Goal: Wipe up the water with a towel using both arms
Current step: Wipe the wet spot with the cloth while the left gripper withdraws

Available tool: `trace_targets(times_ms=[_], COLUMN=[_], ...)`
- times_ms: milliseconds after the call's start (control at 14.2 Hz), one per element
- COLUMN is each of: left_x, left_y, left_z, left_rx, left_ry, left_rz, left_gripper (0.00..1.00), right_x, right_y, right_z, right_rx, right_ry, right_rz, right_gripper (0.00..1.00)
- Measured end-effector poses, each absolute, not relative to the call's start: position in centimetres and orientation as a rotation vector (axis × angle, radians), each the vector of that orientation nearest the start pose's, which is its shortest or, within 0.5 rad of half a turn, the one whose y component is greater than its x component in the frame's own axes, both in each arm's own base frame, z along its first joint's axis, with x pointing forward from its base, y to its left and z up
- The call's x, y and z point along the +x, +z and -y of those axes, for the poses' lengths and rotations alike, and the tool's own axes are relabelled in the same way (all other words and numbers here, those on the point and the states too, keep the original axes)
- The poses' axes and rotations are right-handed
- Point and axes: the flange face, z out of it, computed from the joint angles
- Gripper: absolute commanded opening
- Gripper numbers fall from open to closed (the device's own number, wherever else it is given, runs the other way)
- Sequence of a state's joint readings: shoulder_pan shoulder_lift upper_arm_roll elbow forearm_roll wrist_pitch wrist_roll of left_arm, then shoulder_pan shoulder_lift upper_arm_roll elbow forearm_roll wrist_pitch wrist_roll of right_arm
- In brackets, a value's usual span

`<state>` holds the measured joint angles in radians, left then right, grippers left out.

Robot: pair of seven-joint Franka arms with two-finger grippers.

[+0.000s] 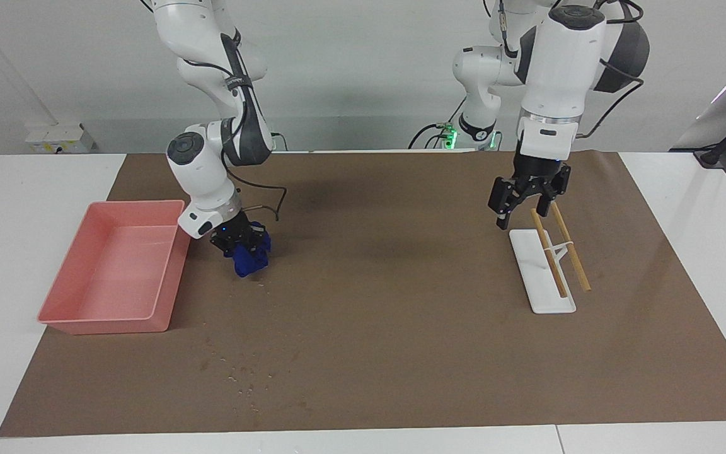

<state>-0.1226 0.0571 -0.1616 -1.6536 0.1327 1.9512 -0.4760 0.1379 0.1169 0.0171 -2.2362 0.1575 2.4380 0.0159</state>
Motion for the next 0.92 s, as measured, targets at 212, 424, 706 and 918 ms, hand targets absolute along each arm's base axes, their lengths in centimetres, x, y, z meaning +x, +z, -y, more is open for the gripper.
trace_targets(times_ms=[212, 424, 706, 918], left_x=[57.7, 56.7, 55.3, 54.2], left_y=[61.3, 62.1, 60.2, 60.4], left_z=[11.7, 9.7, 7.6, 7.9], left_rx=[-3.036, -3.078, -3.104, -3.136], left_ry=[-0.229, -0.063, 0.008, 0.071], left_rz=[-0.142, -0.180, -0.193, -0.192], left_gripper=[1.00, 1.00, 1.00, 1.00], right_x=[54.8, 54.7, 54.7, 54.7], right_y=[31.3, 30.8, 30.6, 30.0], right_z=[-9.7, -12.8, -13.6, -13.5], right_rx=[-3.021, -3.015, -3.013, -3.017], right_ry=[-0.151, -0.156, -0.160, -0.148], right_rz=[0.046, 0.019, 0.024, 0.057], right_gripper=[0.00, 0.00, 0.00, 0.00])
